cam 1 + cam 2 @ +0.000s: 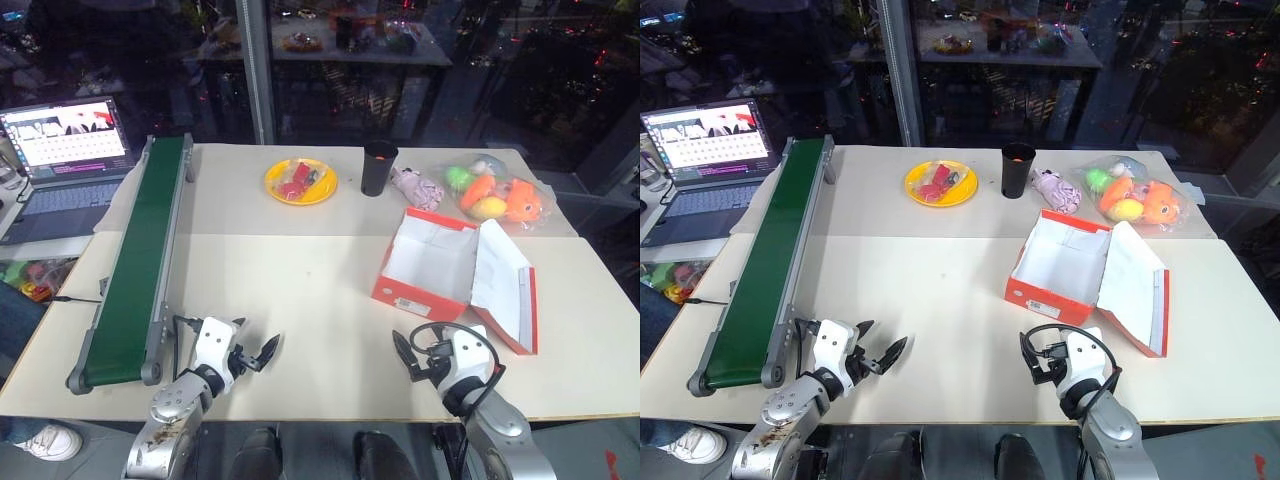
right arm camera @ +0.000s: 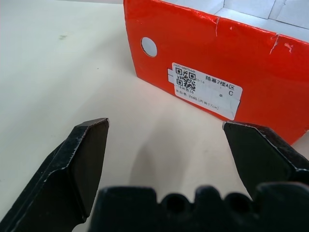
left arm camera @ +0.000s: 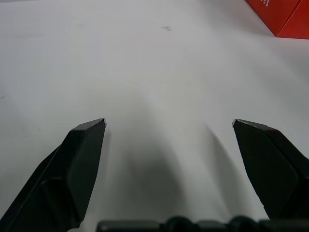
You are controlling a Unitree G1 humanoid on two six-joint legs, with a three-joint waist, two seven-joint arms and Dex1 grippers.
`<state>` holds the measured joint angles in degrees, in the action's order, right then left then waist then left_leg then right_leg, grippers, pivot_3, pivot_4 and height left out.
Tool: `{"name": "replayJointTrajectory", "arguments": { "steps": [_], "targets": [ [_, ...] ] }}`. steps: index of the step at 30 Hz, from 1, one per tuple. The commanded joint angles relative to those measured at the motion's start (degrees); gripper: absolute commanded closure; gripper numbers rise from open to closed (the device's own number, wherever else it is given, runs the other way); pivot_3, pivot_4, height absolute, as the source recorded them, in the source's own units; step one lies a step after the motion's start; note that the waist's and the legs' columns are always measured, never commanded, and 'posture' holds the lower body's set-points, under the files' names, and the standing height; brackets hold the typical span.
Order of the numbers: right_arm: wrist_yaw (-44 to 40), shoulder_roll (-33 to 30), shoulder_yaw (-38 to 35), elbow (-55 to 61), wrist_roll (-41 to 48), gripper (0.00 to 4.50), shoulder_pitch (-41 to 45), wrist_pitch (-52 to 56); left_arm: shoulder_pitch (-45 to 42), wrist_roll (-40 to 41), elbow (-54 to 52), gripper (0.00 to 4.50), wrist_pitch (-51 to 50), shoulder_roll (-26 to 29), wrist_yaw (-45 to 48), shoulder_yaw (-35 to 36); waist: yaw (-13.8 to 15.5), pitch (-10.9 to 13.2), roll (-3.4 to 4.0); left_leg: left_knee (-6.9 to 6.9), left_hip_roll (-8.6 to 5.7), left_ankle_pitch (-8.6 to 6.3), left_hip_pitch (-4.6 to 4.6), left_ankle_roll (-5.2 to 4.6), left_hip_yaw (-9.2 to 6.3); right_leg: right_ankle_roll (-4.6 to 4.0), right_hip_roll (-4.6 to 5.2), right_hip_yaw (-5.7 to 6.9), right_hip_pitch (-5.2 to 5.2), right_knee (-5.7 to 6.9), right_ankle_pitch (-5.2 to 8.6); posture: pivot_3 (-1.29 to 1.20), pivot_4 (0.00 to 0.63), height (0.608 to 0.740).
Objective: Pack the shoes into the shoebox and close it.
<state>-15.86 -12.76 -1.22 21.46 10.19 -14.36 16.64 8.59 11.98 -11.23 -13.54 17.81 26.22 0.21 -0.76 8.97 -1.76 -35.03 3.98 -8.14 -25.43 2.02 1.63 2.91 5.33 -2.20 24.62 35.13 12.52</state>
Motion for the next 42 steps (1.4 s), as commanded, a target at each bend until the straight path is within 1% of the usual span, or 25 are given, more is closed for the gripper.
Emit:
{"name": "replayJointTrajectory", "arguments": {
  "steps": [1, 4, 6, 8, 10, 13, 14, 15, 17, 19, 21, 25, 30, 34, 37, 42],
  "targets": [
    [0.9, -0.5, -3.1, 3.6, 0.9, 0.01, -0.7, -0.5, -4.5, 0.4, 0.9, 0.00, 2.0, 0.7, 1.5, 0.5, 0.0, 0.0, 0.00, 0.00, 0.00, 0.00, 0.00, 0.00, 0.00, 0.00, 0.00, 0.00, 0.00, 0.00, 0.00, 0.00, 0.150, 0.736],
    [2.5, -0.9, -8.4, 11.8, 5.1, 0.01, -1.3, 4.6, -16.0, 1.2, 6.1, 0.00, 3.3, 1.7, 2.1, 2.8, 1.4, 0.1, -0.02, -0.02, 0.00, 0.00, -0.01, 0.01, -0.02, 0.01, -0.01, 0.07, 0.01, 0.06, -0.01, 0.00, 0.150, 0.736],
    [2.9, -2.1, -10.8, 16.8, 8.4, 0.01, 0.2, 9.0, -21.5, 1.3, 9.4, 0.00, 5.0, 2.3, 2.8, 3.7, 1.5, 0.1, 0.00, -0.02, 0.01, 0.00, -0.06, 0.01, -0.04, -0.02, -0.03, 0.08, 0.17, 0.06, -0.04, 0.00, 0.150, 0.736],
    [3.5, -3.7, -13.7, 20.8, 12.9, 0.01, 2.9, 13.9, -26.8, 3.6, 11.3, 0.00, 5.5, 2.4, 5.7, 4.3, 1.2, 0.0, -0.02, -0.13, -0.01, 0.00, 0.09, 0.02, -0.05, 0.02, -0.04, 0.04, -0.36, -0.05, -0.10, 0.00, 0.150, 0.736],
    [3.8, -5.9, -16.3, 23.7, 18.2, 0.01, 6.6, 18.9, -31.2, 5.0, 12.3, 0.00, 5.5, 2.6, 7.7, 4.3, 0.8, 0.0, -0.05, -0.31, -0.02, 0.01, 0.20, 0.01, -0.04, 0.05, -0.04, 0.00, -0.49, -0.04, -0.11, 0.00, 0.150, 0.736],
    [4.9, -9.3, -19.5, 26.0, 25.7, 0.01, 12.6, 25.3, -36.1, 5.6, 13.5, 0.00, 5.4, 2.5, 8.0, 4.8, 0.6, 0.0, -0.08, -0.32, -0.02, 0.08, 0.13, -0.10, -0.06, 0.14, -0.10, -0.06, -0.43, -0.02, -0.14, 0.00, 0.150, 0.736],
    [5.2, -10.5, -20.1, 25.8, 27.6, 0.01, 15.2, 27.1, -37.8, 5.2, 14.2, 0.00, 5.4, 2.7, 7.7, 4.9, 0.6, 0.0, -0.08, -0.28, -0.01, 0.32, 0.12, -0.50, -0.09, 0.15, -0.14, -0.05, -0.42, -0.02, -0.12, 0.00, 0.150, 0.736],
    [5.3, -12.0, -20.2, 25.4, 28.8, 0.01, 17.5, 28.8, -39.4, 4.6, 14.9, 0.00, 5.6, 2.8, 7.2, 5.0, 0.6, 0.0, -0.08, -0.21, -0.01, 0.34, 0.13, -0.52, -0.13, 0.16, -0.18, -0.06, -0.43, -0.01, -0.08, 0.00, 0.150, 0.736],
    [4.2, -15.3, -17.8, 22.8, 28.7, 0.01, 23.2, 30.9, -42.8, 2.1, 16.3, 0.00, 5.3, 3.6, 4.3, 5.3, 0.6, 0.1, -0.11, -0.16, -0.02, 0.36, 0.11, -0.56, -0.15, 0.22, -0.21, -0.10, -0.41, 0.00, -0.05, 0.00, 0.150, 0.736],
    [3.4, -16.4, -15.1, 19.5, 28.1, 0.01, 28.0, 31.4, -45.0, 0.2, 16.5, 0.00, 3.4, 4.1, -0.7, 6.6, 0.5, 0.1, -0.17, -0.18, -0.04, 0.38, 0.07, -0.59, -0.15, 0.25, -0.22, -0.15, -0.38, -0.01, -0.06, 0.00, 0.150, 0.736],
    [2.6, -16.2, -13.1, 16.6, 27.3, 0.01, 30.5, 30.9, -45.8, -1.1, 15.7, 0.00, 0.9, 4.5, -4.8, 7.8, 0.3, 0.1, -0.20, -0.20, -0.03, 0.38, 0.10, -0.60, -0.16, 0.33, -0.24, -0.15, -0.43, -0.02, -0.10, 0.00, 0.150, 0.736],
    [-2.9, -15.0, -5.2, 6.9, 23.1, 0.01, 37.1, 25.7, -46.1, -2.9, 11.2, 0.00, -6.5, 6.6, -12.1, 11.6, -0.1, 0.2, -0.25, -0.18, -0.04, 0.39, 0.06, -0.62, -0.16, 0.60, -0.23, -0.16, -0.40, -0.01, -0.24, 0.00, 0.150, 0.736],
    [-8.2, -13.2, -0.4, -0.8, 20.6, 0.01, 42.5, 21.9, -44.7, -2.5, 6.2, 0.00, -13.1, 8.4, -14.5, 13.9, -0.1, 0.2, -0.32, -0.21, -0.03, 0.40, 0.06, -0.64, -0.16, 0.61, -0.26, -0.16, -0.35, 0.10, -0.27, 0.00, 0.150, 0.736],
    [-14.3, -11.1, 3.4, -6.6, 20.6, 0.01, 46.7, 19.6, -39.9, -1.8, 2.7, 0.00, -21.3, 9.6, -18.0, 19.8, 0.0, 0.2, -0.32, -0.21, -0.03, 0.40, 0.05, -0.64, -0.16, 0.51, -0.25, -0.15, -0.37, 0.09, -0.33, 0.00, 0.150, 0.736],
    [-16.9, -10.0, 5.3, -8.7, 19.6, 0.01, 48.0, 18.5, -37.4, -0.3, 0.2, 0.00, -25.0, 9.6, -19.6, 24.3, -0.2, 0.2, -0.37, -0.18, -0.02, 0.40, 0.05, -0.64, -0.16, 0.42, -0.25, -0.15, -0.33, 0.12, -0.38, 0.00, 0.150, 0.736],
    [-19.7, -8.4, 7.2, -10.9, 18.5, 0.01, 49.9, 17.8, -35.4, 0.6, 3.7, 0.00, -26.0, 11.0, -20.4, 28.9, -0.1, 0.3, -0.48, -0.19, 0.01, 0.40, 0.06, -0.63, -0.17, 0.39, -0.28, -0.13, -0.26, 0.29, -0.38, 0.00, 0.150, 0.736]
  ]
}}
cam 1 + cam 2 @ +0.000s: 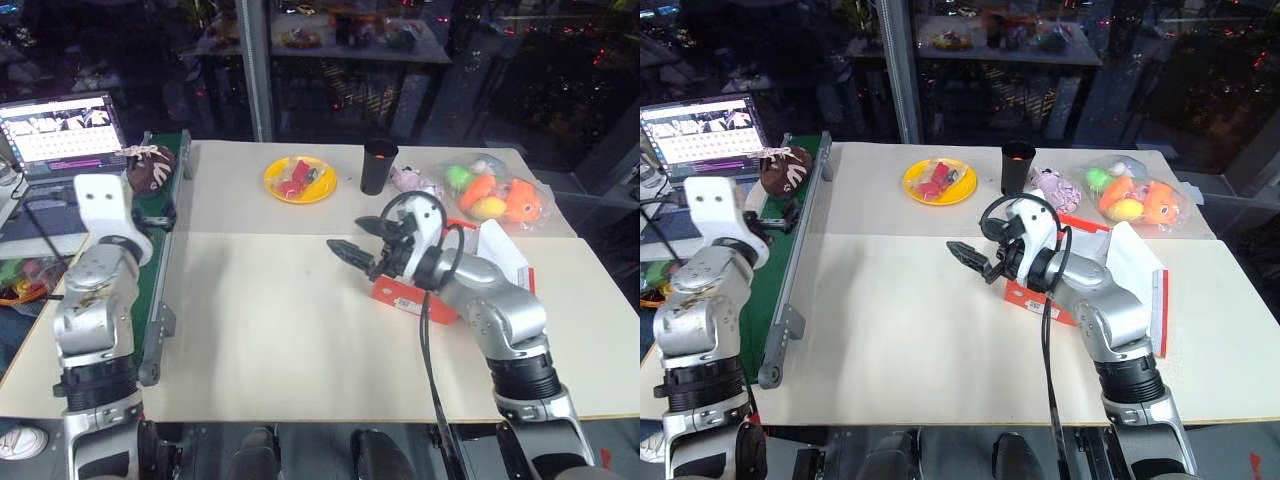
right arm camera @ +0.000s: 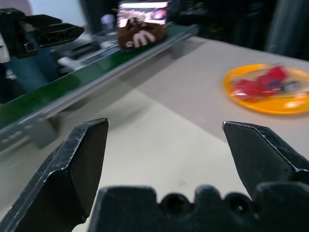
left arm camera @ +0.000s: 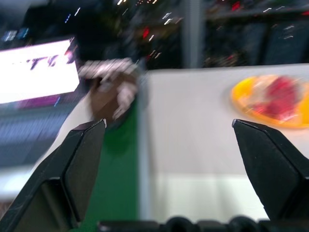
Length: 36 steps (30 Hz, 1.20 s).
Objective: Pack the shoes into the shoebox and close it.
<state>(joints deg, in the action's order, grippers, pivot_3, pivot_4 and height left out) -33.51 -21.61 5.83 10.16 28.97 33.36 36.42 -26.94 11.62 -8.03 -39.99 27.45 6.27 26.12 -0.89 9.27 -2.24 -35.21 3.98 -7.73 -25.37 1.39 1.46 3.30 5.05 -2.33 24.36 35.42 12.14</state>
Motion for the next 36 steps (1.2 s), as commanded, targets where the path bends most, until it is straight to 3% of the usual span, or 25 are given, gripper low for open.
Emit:
{"name": "replayJointTrajectory", "arguments": {
  "steps": [1, 13, 27, 33, 36],
  "targets": [
    [-2.4, 0.8, 0.3, 0.3, -0.3, 0.01, 2.4, -1.9, 0.3, 1.4, 1.7, 0.00, 1.0, 1.4, 0.0, 3.5, 0.1, 0.0, 0.00, -0.01, 0.00, 0.00, 0.00, 0.01, 0.00, 0.01, 0.00, 0.00, 0.00, 0.00, 0.00, 0.00, 0.150, 0.736],
    [-2.0, 2.8, -1.1, 2.7, 0.7, 0.01, 2.4, 0.8, -1.8, -0.7, 26.2, 0.00, 16.2, 4.7, 7.1, -0.9, 0.2, 0.0, -0.03, -0.03, 0.01, -0.03, 0.05, 0.19, 0.01, -0.19, 0.03, 0.09, 0.10, 0.37, 0.07, 0.00, 0.150, 0.736],
    [-0.5, 1.3, -3.1, 5.7, 0.4, 0.01, 1.2, 3.8, -6.7, 0.8, 40.6, 0.00, 21.8, 4.6, 8.3, -2.0, 0.2, 0.0, -0.07, -0.02, 0.01, -0.03, 0.04, 0.19, 0.01, -0.27, 0.04, 0.10, 0.13, 0.42, 0.02, 0.00, 0.150, 0.736],
    [-0.1, 0.3, -3.6, 6.9, 0.4, 0.00, 1.0, 5.3, -9.2, 2.4, 40.0, 1.67, 23.8, 2.8, 8.6, -2.4, 0.6, 0.0, -0.08, -0.02, 0.02, -0.05, 0.03, 0.23, 0.01, -0.27, 0.07, 0.18, 0.13, 0.45, 0.03, 0.00, 0.150, 0.736],
    [0.9, 1.0, -5.0, 7.2, 1.5, 0.00, 1.3, 6.2, -11.2, 4.6, 34.4, 1.85, 22.8, 1.0, 10.4, -3.8, 0.7, 0.1, -0.16, -0.03, 0.01, -0.04, 0.01, 0.29, 0.01, -0.26, 0.09, 0.18, 0.11, 0.43, 0.03, 0.00, 0.150, 0.736]
  ]
}}
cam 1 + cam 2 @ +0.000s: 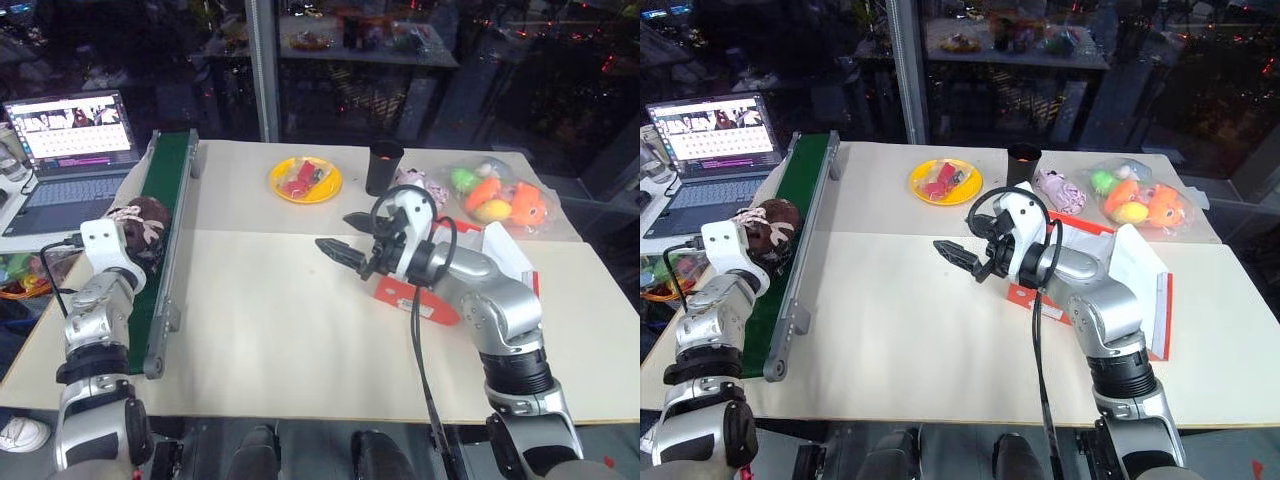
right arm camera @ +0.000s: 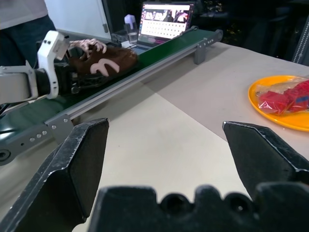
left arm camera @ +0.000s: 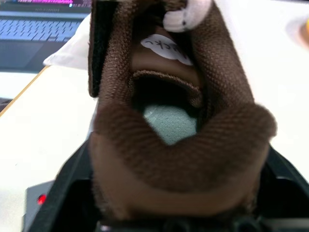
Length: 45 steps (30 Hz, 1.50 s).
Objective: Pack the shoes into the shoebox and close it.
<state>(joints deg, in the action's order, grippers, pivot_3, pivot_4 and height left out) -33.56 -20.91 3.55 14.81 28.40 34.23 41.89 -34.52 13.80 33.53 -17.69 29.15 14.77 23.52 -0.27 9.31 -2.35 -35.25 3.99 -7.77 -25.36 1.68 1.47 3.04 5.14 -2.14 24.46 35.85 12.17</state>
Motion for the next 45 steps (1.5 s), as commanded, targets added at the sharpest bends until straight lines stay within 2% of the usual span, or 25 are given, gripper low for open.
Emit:
{"name": "replayJointTrajectory", "arguments": {
  "steps": [1, 8, 13, 19, 24, 32, 36, 44, 45],
  "targets": [
    [2.9, 2.3, -5.4, 1.9, 4.6, 0.00, 1.5, 2.0, -5.4, 4.4, -10.8, 1.85, -0.5, -2.0, 3.3, -2.1, 0.1, 0.1, -0.15, 0.00, 0.00, 0.00, -0.02, 0.01, 0.00, 0.00, 0.00, 0.01, 0.00, 0.00, 0.00, 0.00, 0.150, 0.736],
    [21.3, 14.2, -24.0, -7.5, 23.6, 0.00, 10.2, 12.9, -13.4, 14.7, -28.6, 1.85, -10.4, -9.9, 10.0, -9.8, 0.3, 0.2, -0.37, -0.07, 0.02, 0.22, -0.28, -0.07, -0.03, -0.01, 0.02, 0.08, 0.03, -0.08, -0.12, 0.00, 0.150, 0.736],
    [32.1, 16.8, -33.2, -13.2, 33.0, 0.00, 15.6, 11.7, -13.8, 18.2, -36.6, 1.85, -17.1, -13.9, 13.4, -18.0, -0.5, 0.3, -0.26, 0.08, 0.02, 0.21, -0.15, -0.19, -0.05, 0.01, -0.01, 0.06, -0.02, -0.06, -0.04, 0.00, 0.150, 0.736],
    [36.2, 16.3, -35.4, -12.4, 38.9, 0.00, 17.0, 10.8, -13.3, 19.7, -38.5, 1.85, -20.4, -15.0, 15.9, -21.1, -1.9, 0.5, 0.10, 0.13, 0.03, 0.21, -0.15, -0.26, -0.10, 0.00, -0.09, -0.01, 0.05, -0.02, -0.03, 0.00, 0.150, 0.736],
    [38.2, 16.4, -33.3, -9.8, 40.2, 0.00, 15.3, 10.5, -13.0, 20.0, -38.8, 1.85, -21.3, -16.8, 16.5, -22.6, -2.0, 0.5, 0.19, 0.05, 0.00, 0.24, -0.16, -0.31, -0.11, 0.02, -0.07, -0.02, 0.03, 0.01, -0.01, 0.00, 0.150, 0.736],
    [41.7, 16.0, -31.9, -5.8, 44.5, 0.00, 13.3, 9.3, -13.7, 17.6, -36.1, 1.85, -20.0, -16.6, 16.4, -22.4, -2.0, 0.5, 0.19, 0.03, -0.01, 0.24, -0.17, -0.32, -0.14, 0.03, -0.07, -0.02, 0.02, -0.01, 0.00, 0.00, 0.150, 0.736],
    [41.7, 15.4, -30.7, -6.2, 44.6, 1.12, 13.3, 8.5, -13.7, 18.0, -36.9, 1.87, -20.7, -17.6, 16.2, -23.0, -2.0, 0.5, 0.20, 0.02, -0.01, 0.24, -0.18, -0.32, -0.14, 0.03, -0.06, -0.03, 0.02, -0.02, 0.00, 0.00, 0.150, 0.736],
    [41.9, 14.4, -30.1, -7.7, 44.2, 3.76, 13.5, 6.8, -13.8, 18.8, -36.9, 1.87, -21.8, -17.6, 16.1, -22.4, -2.0, 0.5, 0.20, 0.03, -0.01, 0.24, -0.18, -0.32, -0.14, 0.03, -0.07, -0.03, 0.02, -0.02, 0.00, 0.00, 0.150, 0.736],
    [41.8, 14.2, -30.0, -7.9, 44.0, 4.04, 13.5, 6.6, -13.8, 19.0, -36.9, 1.39, -21.9, -17.7, 16.1, -22.3, -2.0, 0.5, 0.20, 0.03, 0.00, 0.24, -0.18, -0.32, -0.14, 0.03, -0.07, -0.03, 0.02, -0.02, 0.00, 0.00, 0.150, 0.736]
  ]
}}
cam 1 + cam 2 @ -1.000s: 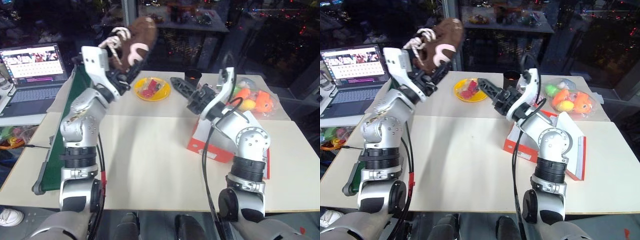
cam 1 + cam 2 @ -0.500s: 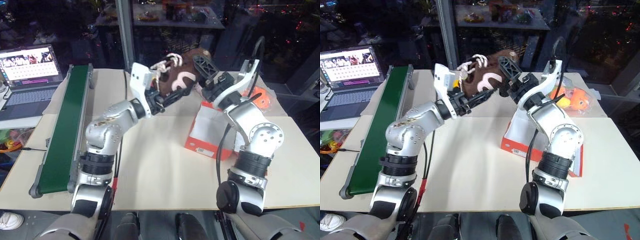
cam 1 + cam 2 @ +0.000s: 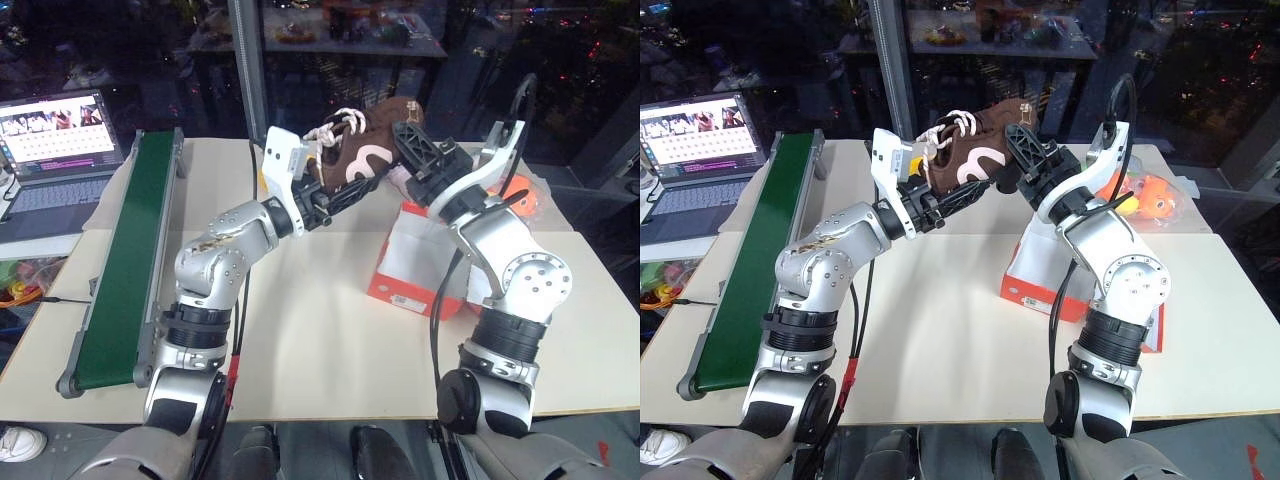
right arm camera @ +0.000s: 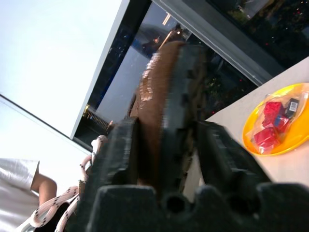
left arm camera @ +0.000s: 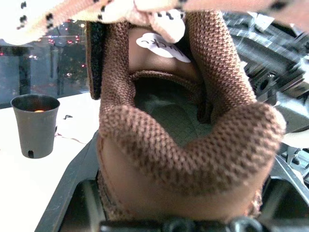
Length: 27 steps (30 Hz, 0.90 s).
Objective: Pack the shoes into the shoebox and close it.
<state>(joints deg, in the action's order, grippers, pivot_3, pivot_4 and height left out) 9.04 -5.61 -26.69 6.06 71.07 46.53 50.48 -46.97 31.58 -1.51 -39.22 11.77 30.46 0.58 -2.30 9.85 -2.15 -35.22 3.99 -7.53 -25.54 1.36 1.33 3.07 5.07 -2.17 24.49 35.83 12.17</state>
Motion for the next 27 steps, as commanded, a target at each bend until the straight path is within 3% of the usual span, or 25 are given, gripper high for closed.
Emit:
{"name": "replayJointTrajectory", "arguments": {
  "steps": [1, 4, 9, 11, 13, 18, 27],
  "targets": [
    [-0.9, -1.5, 0.4, 0.5, 0.9, 4.16, 1.4, -2.3, -1.2, 1.8, -1.8, 0.90, -0.7, -0.5, 0.2, 1.2, 0.0, 0.0, 0.00, 0.00, 0.00, 0.00, 0.00, 0.00, 0.00, 0.00, 0.00, 0.00, 0.00, 0.00, 0.00, 0.00, 0.150, 0.736],
    [-0.9, -2.9, 0.4, -0.7, -0.5, 4.18, 1.8, -3.4, -0.9, 3.2, -2.1, 0.00, -1.5, -0.6, 0.5, 2.3, 0.0, 0.0, 0.00, -0.01, -0.01, 0.00, -0.01, 0.00, 0.00, 0.00, 0.01, 0.00, 0.00, -0.02, 0.00, 0.00, 0.150, 0.736],
    [-1.8, -15.3, 3.2, -5.7, -15.2, 4.19, 1.6, -6.3, -0.2, 1.6, -1.4, 0.00, -1.4, 1.7, -0.9, 2.9, 0.5, 0.0, 0.01, -0.01, -0.03, 0.00, -0.03, 0.00, 0.00, 0.01, 0.02, 0.00, 0.00, -0.05, 0.01, 0.00, 0.150, 0.736],
    [-1.6, -23.5, 6.3, -8.9, -22.6, 4.19, 1.3, -3.7, 1.1, 1.0, -1.2, 0.00, -1.2, 4.0, -0.3, 3.4, 0.8, 0.0, 0.03, -0.02, -0.07, 0.00, -0.05, 0.00, 0.00, 0.10, 0.04, -0.03, 0.00, -0.08, 0.08, 0.00, 0.150, 0.736],
    [-2.0, -27.5, 7.5, -10.9, -25.4, 4.19, 1.1, -1.4, 2.1, 0.8, -1.2, 0.00, -1.3, 5.5, 0.0, 3.7, 0.9, 0.1, 0.10, 0.02, -0.10, 0.00, -0.06, 0.00, 0.04, 0.11, 0.07, -0.09, 0.01, -0.14, 0.09, 0.00, 0.150, 0.736],
    [-1.4, -31.3, 9.4, -13.1, -29.1, 4.19, -1.3, 8.0, 3.6, 0.2, -1.5, 0.00, -1.1, 6.2, -0.1, 3.1, 0.5, 0.1, 0.10, 0.24, -0.08, -0.04, -0.03, -0.06, 0.05, 0.00, 0.01, -0.16, 0.10, -0.15, 0.13, 0.00, 0.150, 0.736],
    [-5.6, -30.8, 13.0, -14.7, -34.0, 4.19, -4.2, 15.7, 4.1, 0.3, -1.9, 0.00, -1.4, 4.7, -1.0, 2.6, 1.1, 0.1, 0.12, 0.02, -0.13, -0.04, -0.08, -0.07, 0.06, 0.05, 0.03, -0.20, 0.06, -0.12, 0.11, 0.00, 0.150, 0.736]
  ]
}}
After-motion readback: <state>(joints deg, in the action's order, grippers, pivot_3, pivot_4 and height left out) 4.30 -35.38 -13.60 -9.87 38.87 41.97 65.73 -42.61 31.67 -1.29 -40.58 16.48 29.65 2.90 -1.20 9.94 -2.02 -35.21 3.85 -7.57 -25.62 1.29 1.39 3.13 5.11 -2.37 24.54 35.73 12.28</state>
